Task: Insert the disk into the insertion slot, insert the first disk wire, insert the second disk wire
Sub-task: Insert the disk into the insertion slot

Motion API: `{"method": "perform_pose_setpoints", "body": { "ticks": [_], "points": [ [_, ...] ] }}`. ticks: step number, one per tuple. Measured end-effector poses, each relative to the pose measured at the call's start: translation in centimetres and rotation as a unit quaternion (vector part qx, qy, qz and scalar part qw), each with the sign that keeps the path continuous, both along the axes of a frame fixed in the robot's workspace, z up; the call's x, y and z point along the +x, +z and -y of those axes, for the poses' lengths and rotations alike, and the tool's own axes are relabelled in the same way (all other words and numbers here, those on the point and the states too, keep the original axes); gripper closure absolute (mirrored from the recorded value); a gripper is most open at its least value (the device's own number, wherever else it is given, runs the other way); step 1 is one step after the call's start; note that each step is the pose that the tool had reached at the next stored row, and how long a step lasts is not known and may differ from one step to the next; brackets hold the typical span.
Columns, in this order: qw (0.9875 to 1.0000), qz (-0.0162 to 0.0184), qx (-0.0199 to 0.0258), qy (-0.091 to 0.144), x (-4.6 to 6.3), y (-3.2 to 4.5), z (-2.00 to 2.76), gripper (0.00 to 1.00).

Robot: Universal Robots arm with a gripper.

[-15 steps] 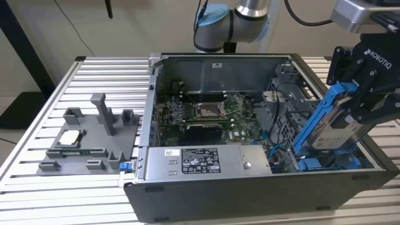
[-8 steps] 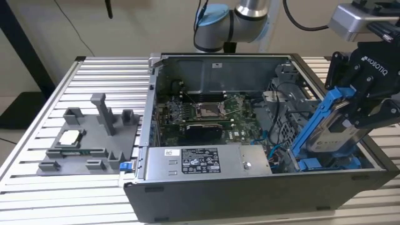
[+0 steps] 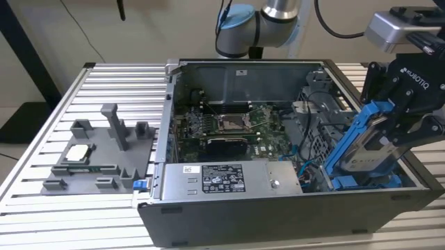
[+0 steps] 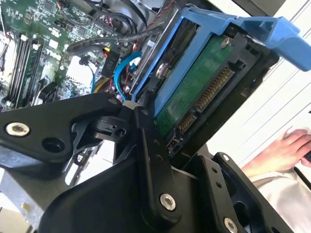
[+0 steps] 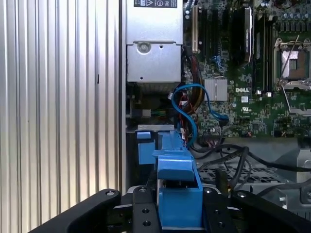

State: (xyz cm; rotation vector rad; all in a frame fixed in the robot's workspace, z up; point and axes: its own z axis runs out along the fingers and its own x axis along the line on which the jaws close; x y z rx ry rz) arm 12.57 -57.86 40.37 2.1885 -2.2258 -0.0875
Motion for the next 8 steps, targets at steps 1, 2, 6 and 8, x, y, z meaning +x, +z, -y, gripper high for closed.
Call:
{"method": "perform_pose_setpoints", "body": {
  "ticks": [1,2,6,8],
  "points": [
    [1.0,-0.0002,0.0,0.0,0.0,-0.36,0.0,0.67],
    [1.0,-0.0005,-0.0001,0.0,0.01,-0.52,0.0,0.67],
    [1.0,-0.0006,-0.0001,0.0,0.0,-0.54,0.0,0.66],
    [1.0,-0.0006,-0.0001,0.0,0.0,-0.55,0.0,0.6]
  ]
}}
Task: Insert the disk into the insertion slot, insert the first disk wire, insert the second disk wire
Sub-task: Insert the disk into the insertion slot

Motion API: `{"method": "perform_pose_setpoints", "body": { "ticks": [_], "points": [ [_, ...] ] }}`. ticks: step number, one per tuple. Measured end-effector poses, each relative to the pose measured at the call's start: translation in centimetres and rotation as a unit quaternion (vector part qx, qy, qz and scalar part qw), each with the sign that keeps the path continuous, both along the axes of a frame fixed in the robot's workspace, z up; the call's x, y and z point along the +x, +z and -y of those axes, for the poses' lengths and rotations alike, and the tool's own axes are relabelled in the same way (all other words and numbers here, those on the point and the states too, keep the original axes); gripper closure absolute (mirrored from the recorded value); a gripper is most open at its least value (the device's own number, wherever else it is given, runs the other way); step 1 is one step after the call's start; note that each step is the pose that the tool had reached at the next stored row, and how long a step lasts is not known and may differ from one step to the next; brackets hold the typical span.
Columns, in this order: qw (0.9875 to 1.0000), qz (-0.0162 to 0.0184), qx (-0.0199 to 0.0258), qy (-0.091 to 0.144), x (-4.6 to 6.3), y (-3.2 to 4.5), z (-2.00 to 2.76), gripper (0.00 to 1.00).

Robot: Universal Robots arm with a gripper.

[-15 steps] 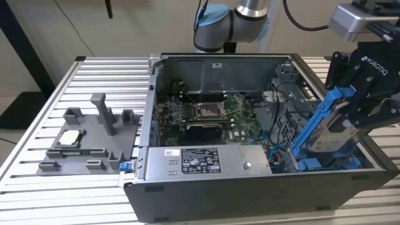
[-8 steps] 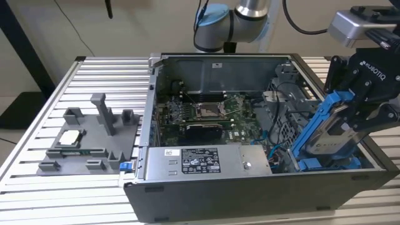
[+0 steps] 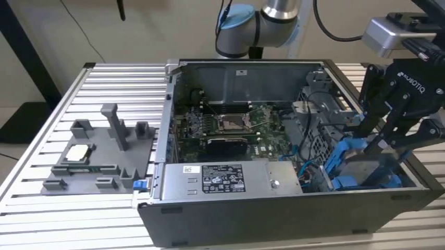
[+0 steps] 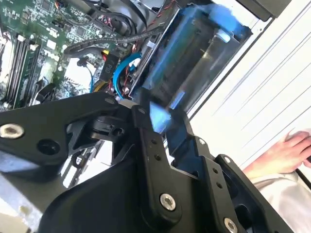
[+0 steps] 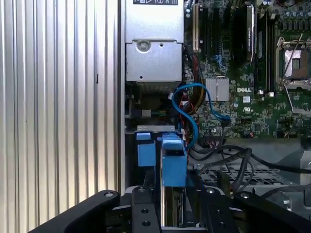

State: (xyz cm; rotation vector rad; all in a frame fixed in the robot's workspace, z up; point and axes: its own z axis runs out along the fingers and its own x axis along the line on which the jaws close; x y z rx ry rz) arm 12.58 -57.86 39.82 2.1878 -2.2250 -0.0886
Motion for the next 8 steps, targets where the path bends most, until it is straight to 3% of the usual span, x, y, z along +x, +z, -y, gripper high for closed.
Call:
{"method": "perform_pose_setpoints", "body": {
  "ticks": [2,5,8],
  "points": [
    [1.0,0.0,0.0001,0.0,0.0,0.02,0.0,0.6],
    [1.0,0.0,0.0001,0.0,0.0,0.72,-0.08,0.6],
    [1.0,0.0016,0.0011,0.0,-0.07,0.86,-0.62,0.6]
  ]
}}
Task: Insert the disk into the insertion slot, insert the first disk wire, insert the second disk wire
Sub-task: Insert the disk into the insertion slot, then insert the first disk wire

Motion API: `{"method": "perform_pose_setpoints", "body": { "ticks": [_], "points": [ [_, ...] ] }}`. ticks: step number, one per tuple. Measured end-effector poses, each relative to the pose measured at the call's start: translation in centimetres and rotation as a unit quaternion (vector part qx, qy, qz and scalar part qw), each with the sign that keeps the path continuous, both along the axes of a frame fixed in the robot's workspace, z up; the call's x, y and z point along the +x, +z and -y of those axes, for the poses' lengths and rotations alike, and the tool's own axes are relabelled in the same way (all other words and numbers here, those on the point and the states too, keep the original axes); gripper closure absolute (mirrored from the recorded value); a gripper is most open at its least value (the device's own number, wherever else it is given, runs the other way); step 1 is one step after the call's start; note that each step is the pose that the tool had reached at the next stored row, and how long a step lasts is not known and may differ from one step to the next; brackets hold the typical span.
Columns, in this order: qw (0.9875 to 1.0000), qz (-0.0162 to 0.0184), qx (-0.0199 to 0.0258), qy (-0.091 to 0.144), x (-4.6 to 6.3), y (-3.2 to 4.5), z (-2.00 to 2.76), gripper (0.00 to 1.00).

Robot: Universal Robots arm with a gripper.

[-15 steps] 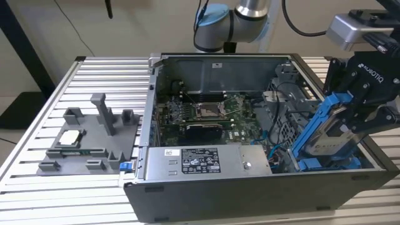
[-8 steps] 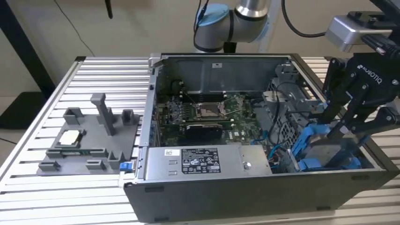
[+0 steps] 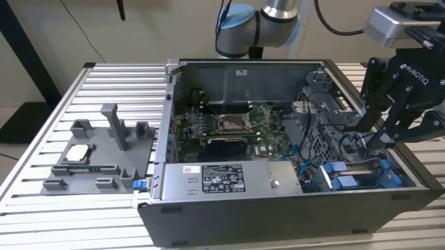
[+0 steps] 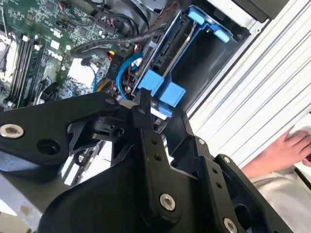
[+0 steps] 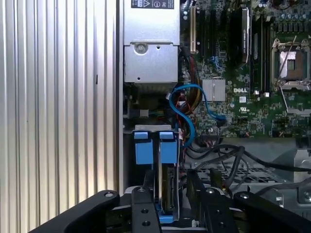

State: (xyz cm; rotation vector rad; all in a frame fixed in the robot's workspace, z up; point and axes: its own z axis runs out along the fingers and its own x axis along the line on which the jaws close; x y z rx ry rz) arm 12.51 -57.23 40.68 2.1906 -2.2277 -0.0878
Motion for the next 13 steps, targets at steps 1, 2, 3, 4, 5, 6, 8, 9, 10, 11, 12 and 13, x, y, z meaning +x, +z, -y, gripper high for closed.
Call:
{"method": "perform_pose_setpoints", "body": {
  "ticks": [1,2,3,4,5,6,8,9,10,11,12,13],
  "points": [
    [1.0,0.0002,0.0003,0.0,0.0,0.0,-0.4,0.6],
    [1.0,0.0002,0.0004,0.0,0.0,-0.02,-0.84,0.6],
    [1.0,0.0003,0.0005,0.0,0.0,-0.03,-1.29,0.6],
    [1.0,0.0004,0.0005,0.0,0.0,-0.05,-1.75,0.6],
    [1.0,0.0005,0.0005,0.0,0.0,-0.11,-2.23,0.6],
    [1.0,0.0005,0.0005,0.0,0.0,-0.21,-2.65,0.6],
    [1.0,0.0006,0.0006,0.0,0.0,-0.48,-3.2,0.6],
    [1.0,0.0006,0.0005,0.001,0.0,-0.6,-3.35,0.6],
    [1.0,0.0006,0.0005,0.003,0.0,-0.74,-3.41,0.6],
    [1.0,0.0006,0.0006,0.005,0.0,-0.88,-3.42,0.6],
    [1.0,0.0006,0.0005,0.008,0.1,-0.99,-3.42,0.6],
    [0.9999,0.0006,0.0004,0.011,0.2,-1.06,-3.42,0.6]
  ]
}}
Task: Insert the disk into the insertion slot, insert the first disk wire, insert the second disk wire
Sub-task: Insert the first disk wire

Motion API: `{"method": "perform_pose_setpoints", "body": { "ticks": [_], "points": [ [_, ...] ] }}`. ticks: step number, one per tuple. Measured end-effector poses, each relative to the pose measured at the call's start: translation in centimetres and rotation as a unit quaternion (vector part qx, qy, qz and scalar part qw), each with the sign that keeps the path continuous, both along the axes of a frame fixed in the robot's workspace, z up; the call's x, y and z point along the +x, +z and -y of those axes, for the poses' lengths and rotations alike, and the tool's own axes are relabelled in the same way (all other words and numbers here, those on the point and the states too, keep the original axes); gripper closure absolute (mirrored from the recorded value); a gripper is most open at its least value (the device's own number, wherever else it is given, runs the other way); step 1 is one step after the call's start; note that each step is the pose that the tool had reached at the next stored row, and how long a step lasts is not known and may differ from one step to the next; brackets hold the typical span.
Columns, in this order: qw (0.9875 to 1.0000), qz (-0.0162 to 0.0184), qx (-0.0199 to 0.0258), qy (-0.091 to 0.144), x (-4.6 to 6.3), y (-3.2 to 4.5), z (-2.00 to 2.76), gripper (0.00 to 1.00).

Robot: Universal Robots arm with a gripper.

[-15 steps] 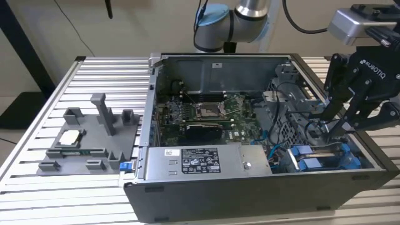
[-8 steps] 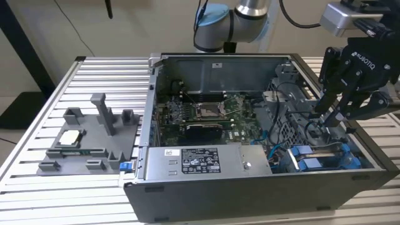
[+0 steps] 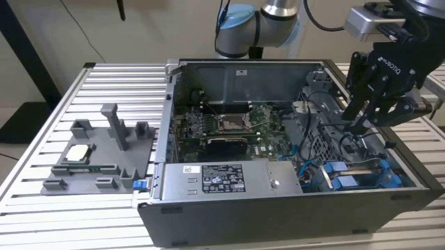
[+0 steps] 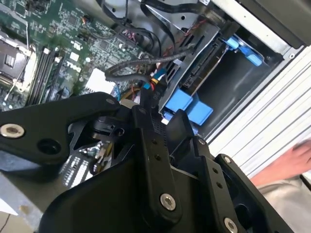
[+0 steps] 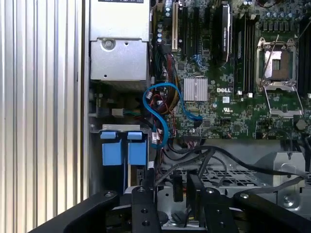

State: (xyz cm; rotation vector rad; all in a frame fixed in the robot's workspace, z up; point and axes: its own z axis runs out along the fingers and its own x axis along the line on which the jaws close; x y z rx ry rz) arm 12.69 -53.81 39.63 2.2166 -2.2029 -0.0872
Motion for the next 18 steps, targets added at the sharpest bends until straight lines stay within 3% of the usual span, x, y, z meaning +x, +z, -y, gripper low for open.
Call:
{"method": "perform_pose_setpoints", "body": {
  "ticks": [3,12,14,16,17,18],
  "points": [
    [0.9999,0.0,0.0,0.01,0.23,-0.12,0.0,0.6],
    [0.9999,0.0,0.0,0.01,0.23,-0.51,0.0,0.6],
    [0.9999,0.0001,0.01,0.01,0.23,-0.6,0.0,0.68],
    [0.9997,0.0003,0.0219,0.01,0.23,-0.68,0.0,0.68],
    [0.9996,0.0004,0.0274,0.01,0.23,-0.73,0.0,0.75],
    [0.9994,0.0005,0.0324,0.01,0.23,-0.78,0.0,0.75]
  ]
}}
